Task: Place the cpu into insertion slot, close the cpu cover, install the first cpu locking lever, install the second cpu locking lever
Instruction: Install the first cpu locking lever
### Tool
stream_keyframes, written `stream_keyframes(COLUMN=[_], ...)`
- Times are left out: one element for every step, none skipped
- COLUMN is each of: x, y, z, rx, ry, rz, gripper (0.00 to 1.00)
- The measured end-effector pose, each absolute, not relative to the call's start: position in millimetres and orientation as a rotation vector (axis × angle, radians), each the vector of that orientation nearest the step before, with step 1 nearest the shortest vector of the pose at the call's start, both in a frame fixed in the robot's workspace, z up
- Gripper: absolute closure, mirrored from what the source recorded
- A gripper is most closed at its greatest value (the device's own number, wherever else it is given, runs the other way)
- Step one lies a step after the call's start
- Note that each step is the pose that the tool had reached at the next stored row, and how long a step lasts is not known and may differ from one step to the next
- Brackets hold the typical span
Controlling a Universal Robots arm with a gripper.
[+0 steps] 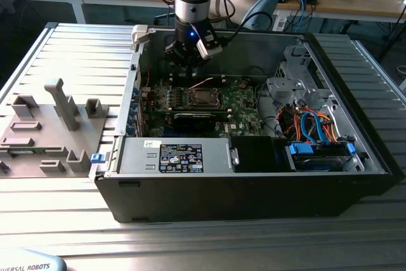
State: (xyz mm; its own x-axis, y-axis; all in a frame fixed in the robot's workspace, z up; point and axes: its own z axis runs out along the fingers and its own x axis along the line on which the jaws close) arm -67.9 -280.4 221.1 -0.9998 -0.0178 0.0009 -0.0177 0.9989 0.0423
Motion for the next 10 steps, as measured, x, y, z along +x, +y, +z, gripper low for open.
stream_keyframes(x=[-67.6, -67.0, -66.8, -66.7, -66.6, -66.6, -66.7, -66.7, -66.6, -66.6], y=[-279.9, -279.1, -279.0, -279.0, -279.4, -280.5, -283.1, -285.6, -287.4, -289.2], z=[220.8, 220.4, 220.1, 219.9, 219.6, 219.4, 219.4, 219.4, 219.3, 219.2], rx=[0.028, 0.028, 0.028, 0.028, 0.029, 0.029, 0.028, 0.028, 0.028, 0.029], ry=[-3.139, -3.139, -3.139, -3.139, -3.139, -3.139, -3.139, -3.139, -3.139, -3.139], rz=[-0.066, -0.066, -0.067, -0.066, -0.066, -0.066, -0.066, -0.066, -0.065, -0.064], gripper=[0.89, 0.89, 0.89, 0.89, 0.89, 0.89, 0.89, 0.89, 0.89, 0.89])
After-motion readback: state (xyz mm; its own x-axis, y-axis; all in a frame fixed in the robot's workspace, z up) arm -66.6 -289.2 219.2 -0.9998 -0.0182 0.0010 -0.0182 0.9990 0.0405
